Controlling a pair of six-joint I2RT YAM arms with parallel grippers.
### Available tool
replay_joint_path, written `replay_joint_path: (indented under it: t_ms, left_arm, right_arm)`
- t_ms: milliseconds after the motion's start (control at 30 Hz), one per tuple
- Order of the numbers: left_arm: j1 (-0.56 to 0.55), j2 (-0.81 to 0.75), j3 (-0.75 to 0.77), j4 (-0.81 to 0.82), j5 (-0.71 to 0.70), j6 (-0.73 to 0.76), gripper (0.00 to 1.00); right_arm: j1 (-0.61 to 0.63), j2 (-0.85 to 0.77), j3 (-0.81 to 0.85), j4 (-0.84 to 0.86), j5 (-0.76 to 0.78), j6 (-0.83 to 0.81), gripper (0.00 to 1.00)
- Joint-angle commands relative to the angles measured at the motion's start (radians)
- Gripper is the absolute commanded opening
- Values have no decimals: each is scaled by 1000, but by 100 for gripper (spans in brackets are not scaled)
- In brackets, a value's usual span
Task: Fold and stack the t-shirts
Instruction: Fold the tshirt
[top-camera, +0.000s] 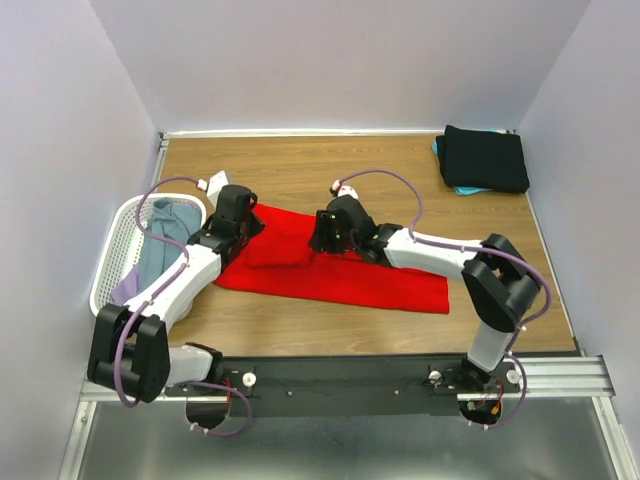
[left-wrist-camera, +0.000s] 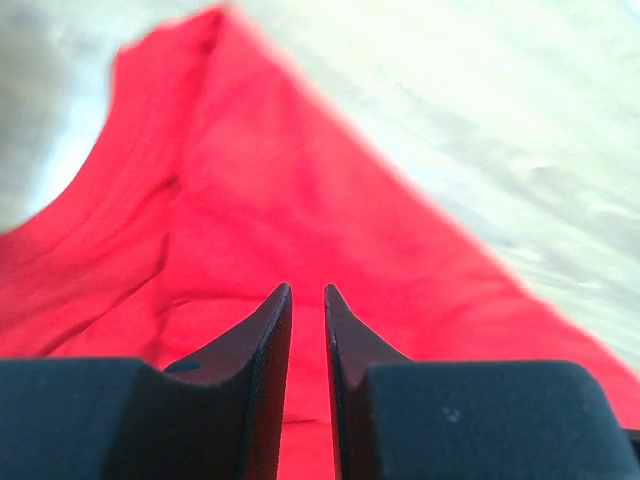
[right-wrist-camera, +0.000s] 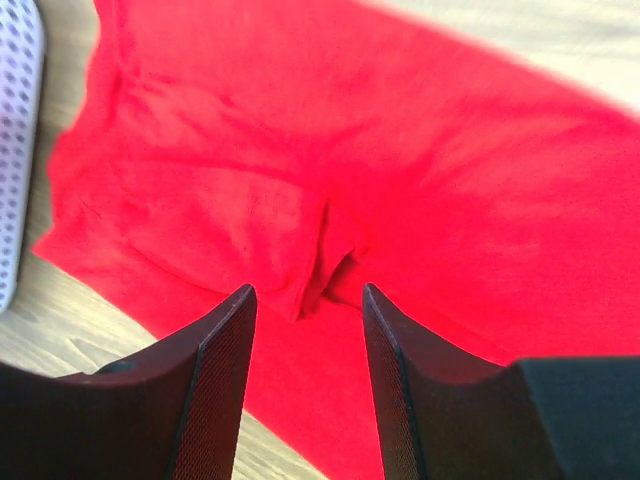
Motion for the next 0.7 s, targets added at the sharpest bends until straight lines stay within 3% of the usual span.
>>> replay_joint_path:
  t_ms: [0,167,367,667]
  left_arm:
    - [-45,-12,37,-42,-35,22,27]
    - [-140,61,-13,16,20,-91,27]
    - [-166,194,-56,125,97,-194,27]
    - [-131,433,102,104,71,-173,27]
  right_arm:
    - [-39,-65,5,-94,97,-49,55]
    - [-156,-108,-54,-134,106,-84,55]
    - [-234,-149,-117,-210,187,-116,55]
    - [-281,-172,-248,-278,299,-104,56]
